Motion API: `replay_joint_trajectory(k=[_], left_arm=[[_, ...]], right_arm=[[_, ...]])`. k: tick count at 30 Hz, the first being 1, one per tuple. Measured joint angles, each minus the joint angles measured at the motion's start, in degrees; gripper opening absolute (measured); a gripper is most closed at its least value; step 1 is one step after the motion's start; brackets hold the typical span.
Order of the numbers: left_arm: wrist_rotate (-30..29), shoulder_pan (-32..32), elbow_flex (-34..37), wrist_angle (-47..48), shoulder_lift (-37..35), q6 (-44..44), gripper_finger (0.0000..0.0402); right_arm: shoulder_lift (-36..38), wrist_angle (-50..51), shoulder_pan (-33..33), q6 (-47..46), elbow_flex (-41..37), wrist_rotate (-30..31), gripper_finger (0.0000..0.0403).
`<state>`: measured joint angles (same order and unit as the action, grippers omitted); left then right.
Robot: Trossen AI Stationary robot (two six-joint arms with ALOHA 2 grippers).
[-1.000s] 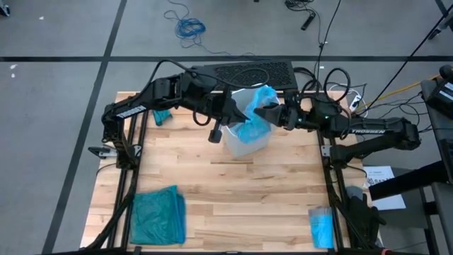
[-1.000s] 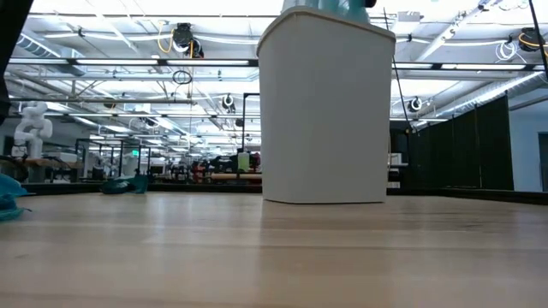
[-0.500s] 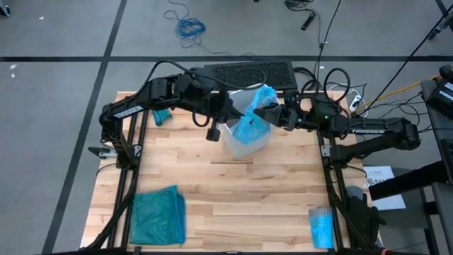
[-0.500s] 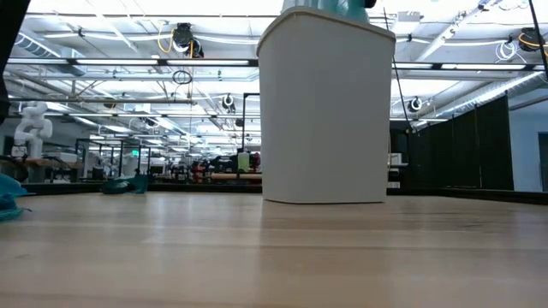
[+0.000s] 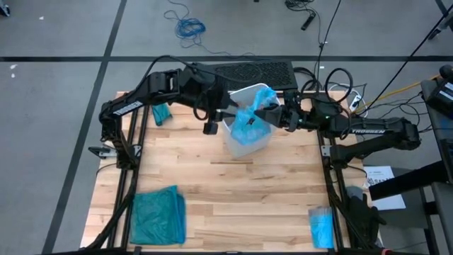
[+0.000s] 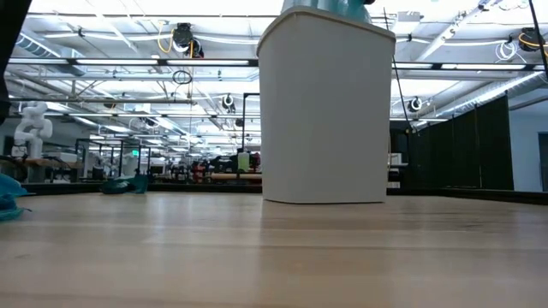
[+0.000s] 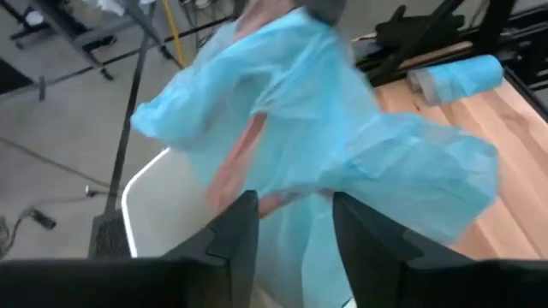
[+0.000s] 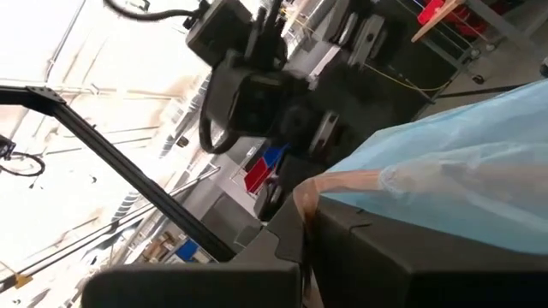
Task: Place trash/remove bag and relplace
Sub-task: Remove the blue trash bag from the white trash bin
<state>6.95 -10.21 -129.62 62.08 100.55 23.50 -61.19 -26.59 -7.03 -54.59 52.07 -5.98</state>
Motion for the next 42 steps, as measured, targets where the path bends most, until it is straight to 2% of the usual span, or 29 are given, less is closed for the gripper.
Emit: replay_joint_trajectory(k=[8,12,14,16,22,25,27,42], left_arm=[[0.1,-0.5,0.0,0.2,-2.0,-1.2,0.0166],[0.3,-2.6,0.0,0.1,-3.6,-6.1,0.0166],[2.5,-4.7,0.0,-0.2,-4.0,-8.1,0.0166],[9.1,-7.3,0.0,-1.3,-4.0,-10.3,0.0167],[41.3,-16.5,2.0,-6.3,-2.1,-19.7,0.0167],[53.1,-19.7,3.8,-7.0,-0.8,-23.2,0.0167],[58.7,-20.8,4.5,-8.4,0.0,-24.8,0.0167],[60.5,-18.2,7.3,-14.1,1.5,-26.2,0.0167]], right_arm=[[0.0,-0.1,0.0,0.0,0.0,-0.4,0.0000],[0.0,-0.1,0.0,0.2,0.0,-0.4,0.0000],[0.0,-0.1,0.0,0.2,0.0,-0.4,0.0000],[0.0,-0.1,0.0,0.2,0.0,-0.4,0.0000],[0.0,-0.1,0.0,0.4,0.0,-0.4,0.0000],[0.0,-0.2,0.0,0.5,0.0,-0.6,0.0000],[0.0,-0.2,0.0,0.5,0.0,-1.2,0.0000],[0.0,-0.2,0.0,0.6,0.0,-1.5,0.0000]])
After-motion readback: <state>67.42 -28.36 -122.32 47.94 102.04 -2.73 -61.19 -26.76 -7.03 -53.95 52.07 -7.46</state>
